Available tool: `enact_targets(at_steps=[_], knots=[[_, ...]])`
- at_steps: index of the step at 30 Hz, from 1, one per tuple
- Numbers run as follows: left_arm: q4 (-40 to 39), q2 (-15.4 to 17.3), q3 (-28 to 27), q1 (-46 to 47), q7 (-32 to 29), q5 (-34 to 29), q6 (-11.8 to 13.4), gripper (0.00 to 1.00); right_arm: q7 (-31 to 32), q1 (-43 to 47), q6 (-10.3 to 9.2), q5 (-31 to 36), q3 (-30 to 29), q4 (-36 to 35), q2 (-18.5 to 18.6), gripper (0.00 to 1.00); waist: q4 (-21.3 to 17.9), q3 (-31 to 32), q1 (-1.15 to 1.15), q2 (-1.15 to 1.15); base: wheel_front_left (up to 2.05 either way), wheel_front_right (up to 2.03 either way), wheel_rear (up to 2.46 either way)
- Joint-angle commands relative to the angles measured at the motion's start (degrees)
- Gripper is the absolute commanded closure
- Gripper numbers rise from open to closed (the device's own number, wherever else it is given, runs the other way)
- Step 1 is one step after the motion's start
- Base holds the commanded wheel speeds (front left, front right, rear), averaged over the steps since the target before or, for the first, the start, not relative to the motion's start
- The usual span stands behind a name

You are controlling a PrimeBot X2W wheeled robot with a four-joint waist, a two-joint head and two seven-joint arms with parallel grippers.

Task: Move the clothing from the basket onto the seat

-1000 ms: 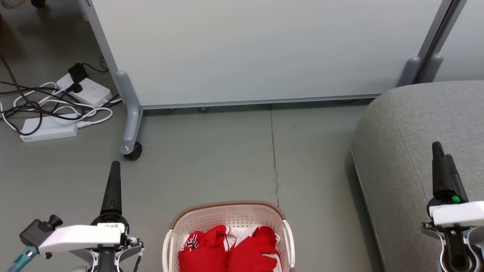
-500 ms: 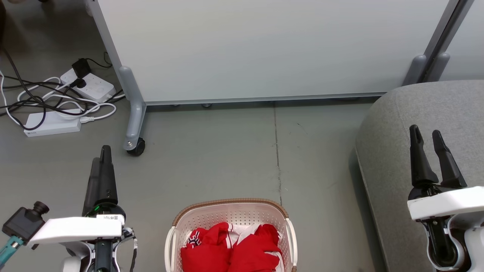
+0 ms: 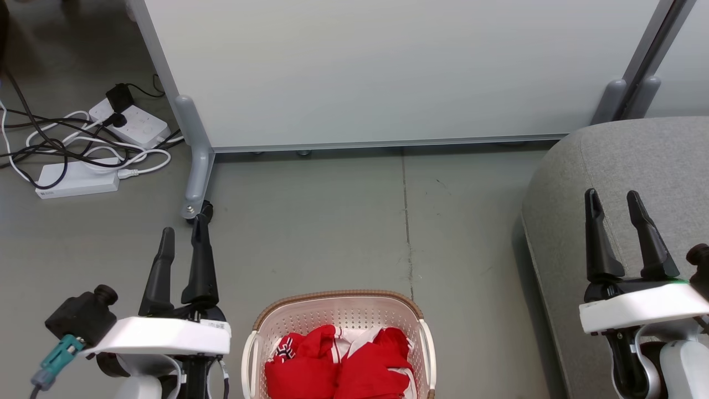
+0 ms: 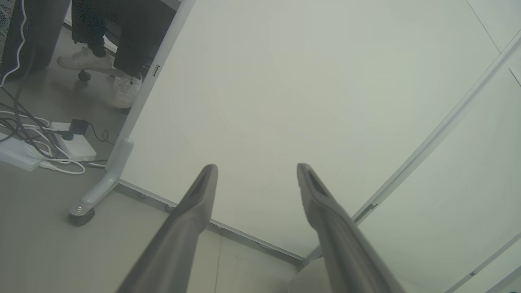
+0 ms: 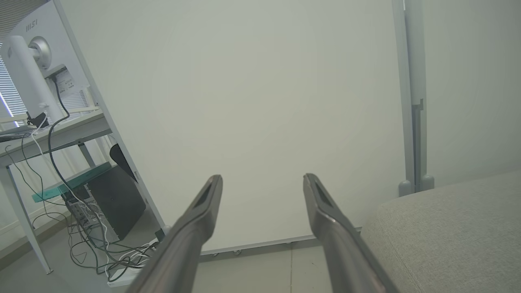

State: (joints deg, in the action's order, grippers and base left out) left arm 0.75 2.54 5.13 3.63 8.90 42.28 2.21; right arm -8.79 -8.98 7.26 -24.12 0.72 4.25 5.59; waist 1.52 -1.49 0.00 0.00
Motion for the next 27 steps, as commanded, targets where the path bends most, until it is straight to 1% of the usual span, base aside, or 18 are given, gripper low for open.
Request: enact_targets(at_steps=[1,2,3,9,13,15,27], knots=[[-0.6,0.2,0.2,0.0,0.5,-1.2,0.4,0.0,-0.6,-0.4,0.24,1.1,0.2,-0.9,0.2,0.0,0.0,0.0,0.0,0.0,0.0,0.0,0.0],[-0.4,0.2,1.0,-0.2,0.8,-3.7,1.4,0.0,-0.9,-0.1,0.25,2.7,0.4,-1.2,-0.1,0.0,0.0,-0.1,0.0,0.0,0.0,0.0,0.0],[-0.4,0.2,1.0,-0.2,0.8,-3.7,1.4,0.0,-0.9,-0.1,0.25,2.7,0.4,-1.2,-0.1,0.0,0.0,-0.1,0.0,0.0,0.0,0.0,0.0],[0.9,0.3,3.9,-0.4,1.6,-10.7,3.7,0.0,-1.7,1.0,0.26,6.6,0.8,-0.3,-0.6,0.0,-0.1,-0.2,0.0,0.0,0.0,0.0,0.0],[1.3,0.3,5.2,-0.7,2.1,-13.7,5.0,0.0,-2.2,1.9,0.28,9.1,1.2,1.4,-1.0,0.0,0.0,-0.1,0.0,0.0,0.0,0.0,0.0],[1.5,0.3,5.7,-1.2,2.4,-13.7,5.4,0.0,-2.5,2.1,0.27,10.4,1.6,2.2,-1.0,0.0,0.0,-0.1,0.0,0.0,0.0,0.0,0.0],[5.0,0.4,8.1,-2.1,3.8,-20.4,6.3,0.0,-4.0,3.1,0.29,14.0,1.2,4.8,-2.4,0.0,-0.1,-0.2,0.0,0.0,0.0,0.0,0.0]])
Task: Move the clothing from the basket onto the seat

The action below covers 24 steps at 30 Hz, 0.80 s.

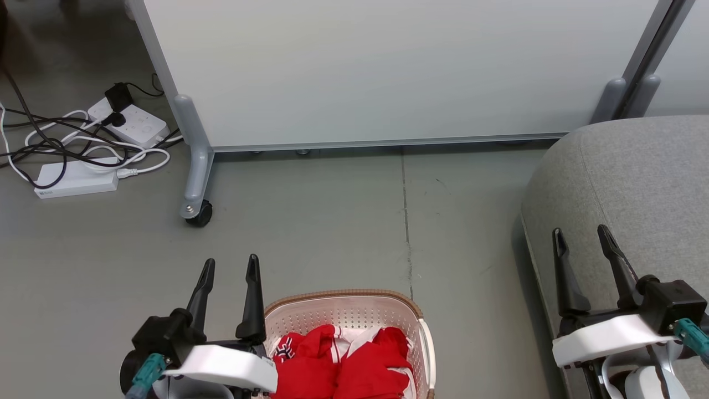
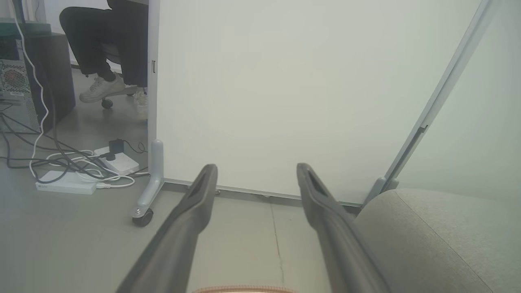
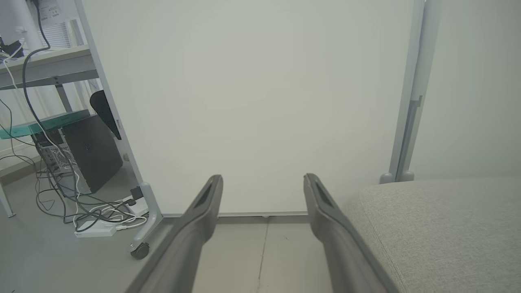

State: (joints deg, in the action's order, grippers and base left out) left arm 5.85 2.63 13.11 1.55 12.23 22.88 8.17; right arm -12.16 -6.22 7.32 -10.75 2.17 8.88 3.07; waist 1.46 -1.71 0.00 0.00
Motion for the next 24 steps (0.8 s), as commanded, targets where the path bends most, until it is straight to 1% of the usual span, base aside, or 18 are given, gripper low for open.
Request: enact_targets(at_steps=[1,9,18,24], knots=[[0.3,0.3,0.3,-0.1,0.6,-1.6,0.5,0.0,-0.7,0.5,0.23,1.0,-0.3,0.3,0.0,0.0,-0.1,0.1,0.0,0.0,0.0,0.0,0.0],[1.5,0.3,1.3,-0.7,1.5,-4.9,1.3,0.0,-1.6,0.9,0.25,4.2,0.1,1.5,-0.1,0.0,-0.2,0.3,0.0,0.0,0.0,0.0,0.0],[0.9,0.4,2.0,-1.2,2.5,-7.9,2.0,0.0,-2.6,1.0,0.27,7.3,0.8,1.9,-0.1,0.0,-0.3,0.4,0.0,0.0,0.0,0.0,0.0],[0.3,0.4,2.6,-1.4,3.0,-9.9,1.7,0.0,-3.2,0.8,0.19,8.5,1.8,1.3,0.0,0.0,-0.3,0.1,0.0,0.0,0.0,0.0,0.0]])
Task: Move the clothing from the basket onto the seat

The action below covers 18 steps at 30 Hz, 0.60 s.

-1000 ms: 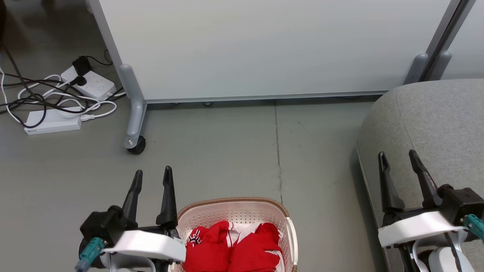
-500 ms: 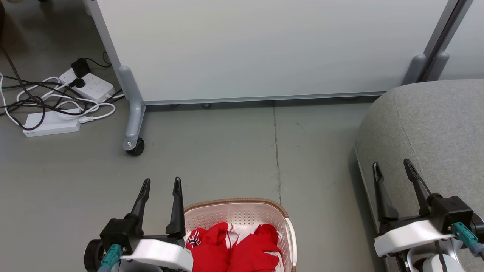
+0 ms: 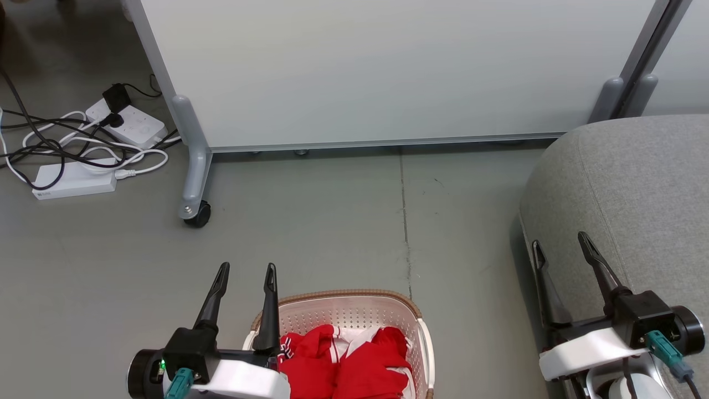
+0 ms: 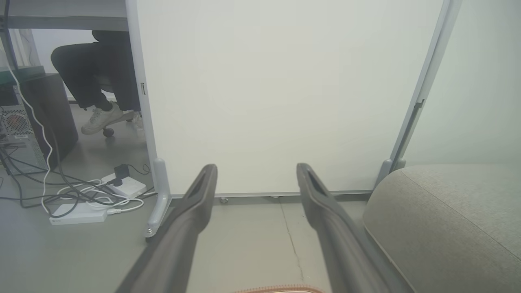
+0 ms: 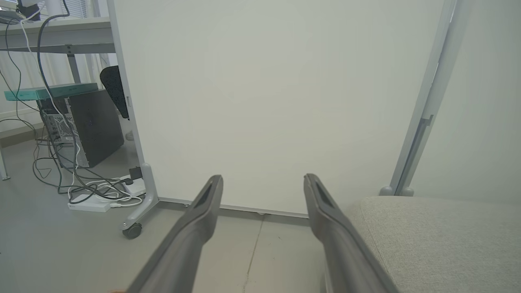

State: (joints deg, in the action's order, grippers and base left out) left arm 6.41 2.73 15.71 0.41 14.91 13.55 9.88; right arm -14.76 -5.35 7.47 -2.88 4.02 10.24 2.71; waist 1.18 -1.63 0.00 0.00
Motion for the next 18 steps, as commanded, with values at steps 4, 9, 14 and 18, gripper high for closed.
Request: enact_targets(at_steps=[4,9,14,18], knots=[[-0.3,0.3,-0.2,-0.1,0.4,0.1,0.0,0.0,-0.5,0.0,0.05,0.1,-0.3,0.0,0.4,0.0,0.0,-0.2,0.0,0.0,0.0,0.0,0.0],[-0.4,0.3,-0.5,0.2,0.4,0.6,0.1,0.0,-0.5,0.0,0.05,-0.2,-0.6,0.3,0.4,0.0,0.0,-0.2,0.0,0.0,0.0,0.0,0.0],[-0.2,0.3,-0.6,0.4,0.4,0.9,0.0,0.0,-0.5,-0.2,0.05,-0.6,-0.8,0.5,0.4,0.0,0.0,-0.3,0.0,0.0,0.0,0.0,0.0],[0.1,0.3,-0.4,0.4,0.4,1.4,-0.1,0.0,-0.5,-0.4,0.05,-0.7,-0.8,0.5,0.4,0.0,0.0,-0.4,0.0,0.0,0.0,0.0,0.0]])
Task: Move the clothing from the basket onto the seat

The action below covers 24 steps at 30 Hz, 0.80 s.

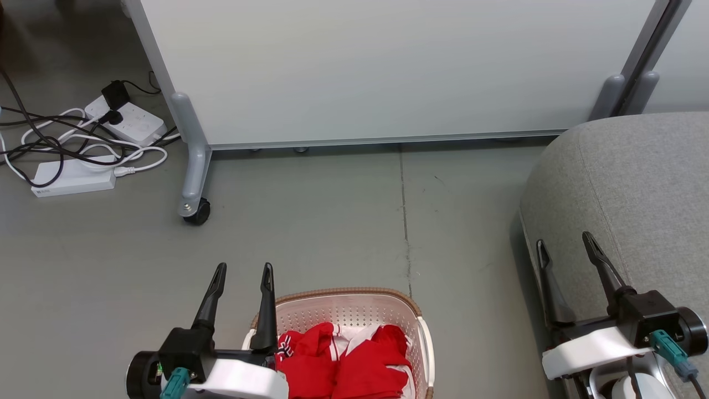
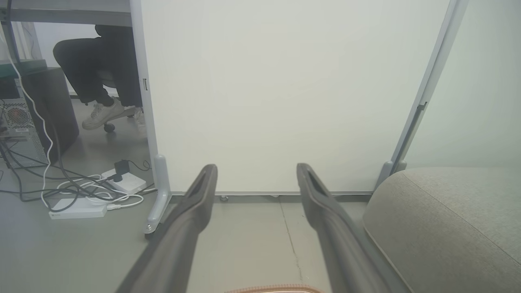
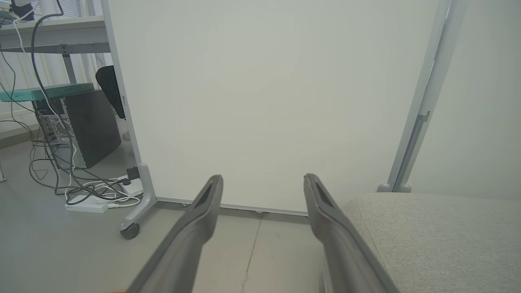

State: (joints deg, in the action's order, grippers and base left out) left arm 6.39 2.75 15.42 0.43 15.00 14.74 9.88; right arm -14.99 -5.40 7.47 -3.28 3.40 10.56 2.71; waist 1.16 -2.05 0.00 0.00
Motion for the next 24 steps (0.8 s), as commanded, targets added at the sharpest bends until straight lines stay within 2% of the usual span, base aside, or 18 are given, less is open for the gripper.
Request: enact_targets(at_steps=[1,8,19,24], knots=[[0.5,0.2,0.0,0.4,0.3,0.4,-0.3,0.0,-0.3,-0.4,0.05,-0.3,-0.2,0.2,0.4,0.0,-0.1,-0.1,0.0,0.0,0.0,0.0,0.0],[5.7,0.3,2.2,1.4,0.2,1.1,-1.2,0.0,-0.3,-1.0,0.05,0.7,-1.1,0.1,0.4,0.0,-1.1,-2.8,0.0,0.0,0.0,0.0,0.0],[24.2,0.3,7.4,13.6,0.2,0.8,-5.0,0.0,-0.3,-4.8,0.04,1.9,-3.7,-4.1,1.4,0.0,-3.2,-19.9,0.0,0.0,0.0,0.0,0.0],[31.3,0.3,8.8,18.9,0.2,0.4,-6.1,0.0,-0.3,-6.0,0.04,2.0,-3.7,-5.0,1.4,0.0,-4.2,-25.0,0.0,0.0,0.0,0.0,0.0]])
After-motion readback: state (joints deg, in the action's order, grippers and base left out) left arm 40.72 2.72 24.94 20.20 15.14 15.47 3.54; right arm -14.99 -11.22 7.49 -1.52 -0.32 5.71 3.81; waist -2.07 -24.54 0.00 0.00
